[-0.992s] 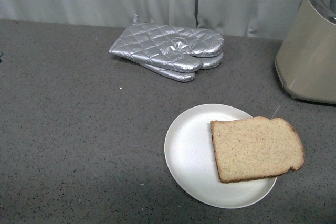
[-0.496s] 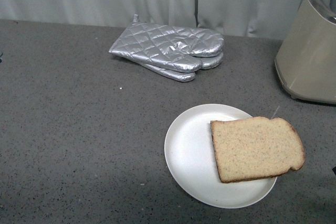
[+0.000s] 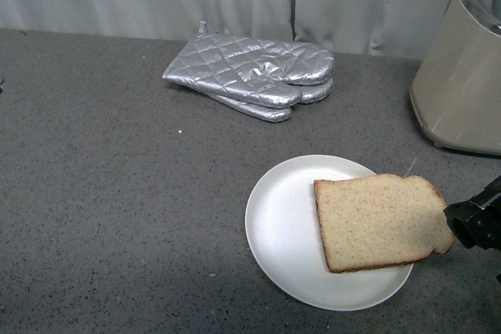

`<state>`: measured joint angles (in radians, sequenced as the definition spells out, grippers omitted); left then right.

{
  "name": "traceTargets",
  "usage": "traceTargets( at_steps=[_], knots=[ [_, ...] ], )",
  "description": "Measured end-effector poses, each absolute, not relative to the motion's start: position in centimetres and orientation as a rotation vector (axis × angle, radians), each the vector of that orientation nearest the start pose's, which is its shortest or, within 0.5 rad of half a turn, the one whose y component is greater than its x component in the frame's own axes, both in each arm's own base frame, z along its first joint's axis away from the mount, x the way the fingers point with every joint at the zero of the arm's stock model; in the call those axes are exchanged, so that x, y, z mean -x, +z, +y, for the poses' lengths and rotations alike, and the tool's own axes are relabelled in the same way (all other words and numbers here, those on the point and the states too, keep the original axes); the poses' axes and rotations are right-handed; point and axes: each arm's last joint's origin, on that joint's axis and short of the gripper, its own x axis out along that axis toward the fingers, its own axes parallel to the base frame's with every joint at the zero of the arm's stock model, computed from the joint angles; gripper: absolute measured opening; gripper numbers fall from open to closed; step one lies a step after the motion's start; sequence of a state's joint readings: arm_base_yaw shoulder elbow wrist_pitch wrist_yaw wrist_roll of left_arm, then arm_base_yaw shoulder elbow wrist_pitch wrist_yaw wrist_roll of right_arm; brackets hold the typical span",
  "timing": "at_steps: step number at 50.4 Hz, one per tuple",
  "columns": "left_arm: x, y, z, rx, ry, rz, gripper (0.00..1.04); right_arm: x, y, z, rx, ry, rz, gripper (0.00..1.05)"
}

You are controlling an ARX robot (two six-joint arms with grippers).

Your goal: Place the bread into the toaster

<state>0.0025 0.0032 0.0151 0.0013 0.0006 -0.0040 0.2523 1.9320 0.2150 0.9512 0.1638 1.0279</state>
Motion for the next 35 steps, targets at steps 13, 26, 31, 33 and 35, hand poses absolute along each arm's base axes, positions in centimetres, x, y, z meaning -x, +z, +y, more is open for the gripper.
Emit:
traceTargets(
  at_steps=[13, 26, 31, 33, 35],
  knots=[
    [-9.7, 16.9, 0.0, 0.004, 0.002, -0.013, 0.98, -21.4, 2.4, 5.4, -0.810, -0.295, 0.730, 0.95],
    [-9.7, 16.8, 0.0, 0.004, 0.002, -0.013, 0.98, -22.7, 2.1, 6.1, -0.799, -0.292, 0.725, 0.95],
    [-9.7, 16.8, 0.0, 0.004, 0.002, -0.013, 0.98, -23.2, 2.1, 6.4, -0.797, -0.287, 0.725, 0.95],
    [-9.7, 16.9, 0.0, 0.004, 0.002, -0.013, 0.98, -23.4, 2.1, 6.6, -0.795, -0.284, 0.725, 0.95],
    [-9.7, 16.8, 0.0, 0.004, 0.002, -0.013, 0.98, -23.5, 2.1, 6.7, -0.793, -0.284, 0.726, 0.95]
  ],
)
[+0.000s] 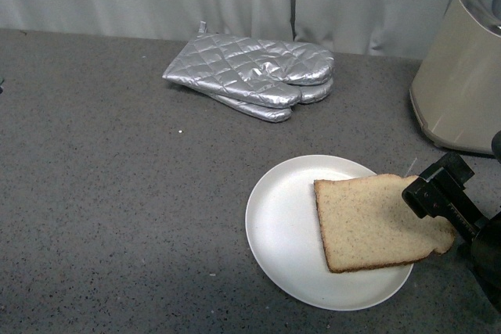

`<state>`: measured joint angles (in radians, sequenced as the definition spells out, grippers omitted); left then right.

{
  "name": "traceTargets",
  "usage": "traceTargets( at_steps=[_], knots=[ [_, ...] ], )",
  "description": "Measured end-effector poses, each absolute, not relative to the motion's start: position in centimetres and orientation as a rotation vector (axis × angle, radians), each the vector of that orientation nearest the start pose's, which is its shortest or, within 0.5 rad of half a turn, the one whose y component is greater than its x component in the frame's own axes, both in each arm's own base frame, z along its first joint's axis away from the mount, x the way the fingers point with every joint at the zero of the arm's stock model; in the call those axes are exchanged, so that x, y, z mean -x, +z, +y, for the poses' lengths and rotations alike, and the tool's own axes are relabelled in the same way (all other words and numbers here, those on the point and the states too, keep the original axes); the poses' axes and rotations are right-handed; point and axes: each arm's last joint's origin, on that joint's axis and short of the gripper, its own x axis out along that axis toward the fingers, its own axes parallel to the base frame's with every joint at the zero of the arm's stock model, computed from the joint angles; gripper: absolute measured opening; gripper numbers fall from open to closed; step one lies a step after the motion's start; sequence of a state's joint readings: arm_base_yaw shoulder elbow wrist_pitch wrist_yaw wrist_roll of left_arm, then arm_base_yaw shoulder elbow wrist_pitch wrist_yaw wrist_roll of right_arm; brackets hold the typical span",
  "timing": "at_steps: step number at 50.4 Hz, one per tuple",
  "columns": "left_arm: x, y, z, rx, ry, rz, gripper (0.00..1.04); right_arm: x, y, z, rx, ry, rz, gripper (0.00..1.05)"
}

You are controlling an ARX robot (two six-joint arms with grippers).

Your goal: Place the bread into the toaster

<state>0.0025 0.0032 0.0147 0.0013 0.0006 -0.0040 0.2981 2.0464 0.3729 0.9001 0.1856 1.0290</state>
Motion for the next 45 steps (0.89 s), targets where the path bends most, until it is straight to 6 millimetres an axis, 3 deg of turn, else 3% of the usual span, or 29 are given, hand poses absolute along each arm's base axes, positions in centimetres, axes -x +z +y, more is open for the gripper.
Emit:
traceTargets(
  at_steps=[5, 14, 25, 32, 45],
  knots=[
    [-9.7, 16.9, 0.0, 0.004, 0.002, -0.013, 0.98, -23.8, 2.1, 7.0, -0.789, -0.282, 0.725, 0.95],
    [-9.7, 16.9, 0.0, 0.004, 0.002, -0.013, 0.98, -24.1, 2.0, 7.3, -0.790, -0.279, 0.738, 0.71],
    [-9.7, 16.8, 0.0, 0.004, 0.002, -0.013, 0.98, -24.9, 3.3, 7.5, -0.806, -0.261, 0.722, 0.30],
    [-9.7, 16.8, 0.0, 0.004, 0.002, -0.013, 0.98, -25.2, 5.6, 7.5, -0.828, -0.232, 0.682, 0.04],
    [-9.7, 16.9, 0.0, 0.004, 0.002, -0.013, 0.98, -25.0, 10.6, 7.2, -0.855, -0.191, 0.580, 0.02]
  ],
)
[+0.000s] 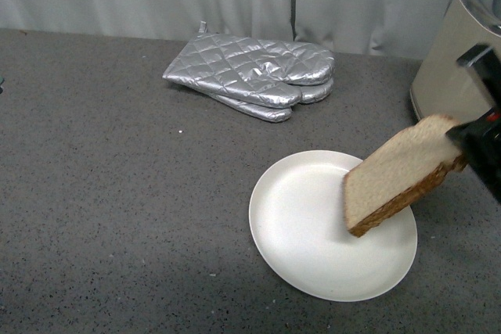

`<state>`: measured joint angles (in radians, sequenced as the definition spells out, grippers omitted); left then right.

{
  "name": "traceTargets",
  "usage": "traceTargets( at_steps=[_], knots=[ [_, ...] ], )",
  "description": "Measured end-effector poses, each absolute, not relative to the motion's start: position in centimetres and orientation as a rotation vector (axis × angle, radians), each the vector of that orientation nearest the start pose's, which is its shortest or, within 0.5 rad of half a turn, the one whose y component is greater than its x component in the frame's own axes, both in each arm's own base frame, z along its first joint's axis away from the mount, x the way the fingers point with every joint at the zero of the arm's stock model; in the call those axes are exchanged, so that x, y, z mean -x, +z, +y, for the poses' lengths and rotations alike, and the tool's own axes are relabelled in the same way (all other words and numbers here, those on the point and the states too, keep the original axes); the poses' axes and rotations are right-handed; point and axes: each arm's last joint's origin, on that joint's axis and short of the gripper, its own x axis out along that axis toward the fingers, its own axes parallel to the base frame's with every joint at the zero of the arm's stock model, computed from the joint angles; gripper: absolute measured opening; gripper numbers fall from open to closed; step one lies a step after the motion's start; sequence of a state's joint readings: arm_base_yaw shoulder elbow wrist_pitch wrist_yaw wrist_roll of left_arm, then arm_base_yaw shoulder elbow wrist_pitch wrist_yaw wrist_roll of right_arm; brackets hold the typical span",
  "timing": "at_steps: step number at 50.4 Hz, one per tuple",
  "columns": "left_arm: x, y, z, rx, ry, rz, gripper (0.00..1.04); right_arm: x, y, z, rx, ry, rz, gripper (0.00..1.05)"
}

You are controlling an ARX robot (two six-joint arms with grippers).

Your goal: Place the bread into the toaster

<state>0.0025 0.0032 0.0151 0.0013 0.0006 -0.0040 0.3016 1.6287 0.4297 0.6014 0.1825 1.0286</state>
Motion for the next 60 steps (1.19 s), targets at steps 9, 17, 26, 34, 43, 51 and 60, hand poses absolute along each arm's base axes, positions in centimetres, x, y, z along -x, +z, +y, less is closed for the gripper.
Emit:
traceTargets(
  at_steps=[9, 17, 26, 34, 43, 51, 60],
  knots=[
    [-9.7, 16.9, 0.0, 0.004, 0.002, -0.013, 0.98, -25.2, 16.2, 5.3, -0.820, -0.222, 0.405, 0.02],
    [-9.7, 16.9, 0.0, 0.004, 0.002, -0.013, 0.98, -25.7, 22.8, 2.8, -0.810, -0.252, 0.213, 0.02],
    [-9.7, 16.8, 0.0, 0.004, 0.002, -0.013, 0.98, -26.6, 29.1, -1.0, -0.751, -0.460, -0.005, 0.02],
    [-9.7, 16.9, 0.0, 0.004, 0.002, -0.013, 0.98, -28.3, 28.6, -2.8, -0.658, -0.718, 0.007, 0.02],
    [-9.7, 16.9, 0.0, 0.004, 0.002, -0.013, 0.98, -30.3, 25.7, -2.7, -0.595, -0.831, 0.101, 0.02],
    [-9.7, 16.8, 0.0, 0.004, 0.002, -0.013, 0.98, -31.3, 25.1, -2.3, -0.597, -0.863, 0.119, 0.02],
    [-9.7, 16.9, 0.0, 0.004, 0.002, -0.013, 0.98, -32.0, 25.0, -2.3, -0.616, -0.911, 0.123, 0.02]
  ],
)
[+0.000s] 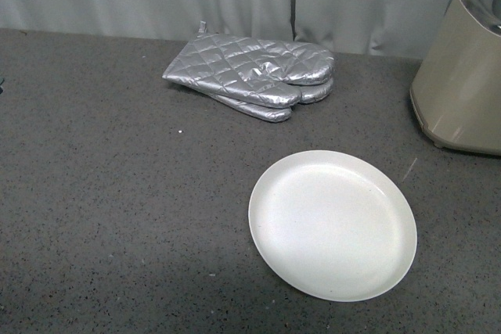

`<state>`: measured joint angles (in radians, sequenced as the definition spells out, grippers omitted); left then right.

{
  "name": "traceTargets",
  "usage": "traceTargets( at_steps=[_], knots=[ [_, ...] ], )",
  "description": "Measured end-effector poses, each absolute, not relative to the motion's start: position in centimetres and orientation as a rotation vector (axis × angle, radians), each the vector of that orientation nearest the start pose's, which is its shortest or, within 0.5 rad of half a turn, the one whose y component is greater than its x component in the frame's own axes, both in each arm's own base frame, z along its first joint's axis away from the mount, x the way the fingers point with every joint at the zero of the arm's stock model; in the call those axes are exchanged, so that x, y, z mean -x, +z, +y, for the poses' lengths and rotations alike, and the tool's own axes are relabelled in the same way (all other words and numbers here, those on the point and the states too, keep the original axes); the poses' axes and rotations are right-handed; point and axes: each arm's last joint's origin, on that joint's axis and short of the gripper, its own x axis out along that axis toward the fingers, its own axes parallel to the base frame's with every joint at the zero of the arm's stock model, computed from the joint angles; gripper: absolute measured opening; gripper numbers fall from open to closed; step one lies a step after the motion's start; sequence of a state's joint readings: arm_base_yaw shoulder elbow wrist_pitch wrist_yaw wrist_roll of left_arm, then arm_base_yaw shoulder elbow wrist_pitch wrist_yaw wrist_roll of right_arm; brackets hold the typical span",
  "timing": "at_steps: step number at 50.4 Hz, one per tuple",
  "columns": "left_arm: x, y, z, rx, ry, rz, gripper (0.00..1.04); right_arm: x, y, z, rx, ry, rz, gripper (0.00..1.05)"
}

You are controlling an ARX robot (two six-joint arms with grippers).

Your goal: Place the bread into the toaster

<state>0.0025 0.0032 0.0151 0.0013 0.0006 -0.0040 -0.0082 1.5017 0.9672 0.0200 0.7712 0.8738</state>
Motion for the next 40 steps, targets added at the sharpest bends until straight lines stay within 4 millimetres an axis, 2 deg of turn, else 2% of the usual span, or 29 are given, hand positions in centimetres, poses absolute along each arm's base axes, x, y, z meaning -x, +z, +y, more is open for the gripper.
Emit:
traceTargets(
  at_steps=[23, 40],
  knots=[
    [-9.7, 16.9, 0.0, 0.004, 0.002, -0.013, 0.98, -32.8, 25.0, -2.6, -0.638, -1.097, 0.120, 0.02],
    [-9.7, 16.9, 0.0, 0.004, 0.002, -0.013, 0.98, -34.4, 24.4, -0.7, -0.650, -1.123, 0.146, 0.02]
  ],
)
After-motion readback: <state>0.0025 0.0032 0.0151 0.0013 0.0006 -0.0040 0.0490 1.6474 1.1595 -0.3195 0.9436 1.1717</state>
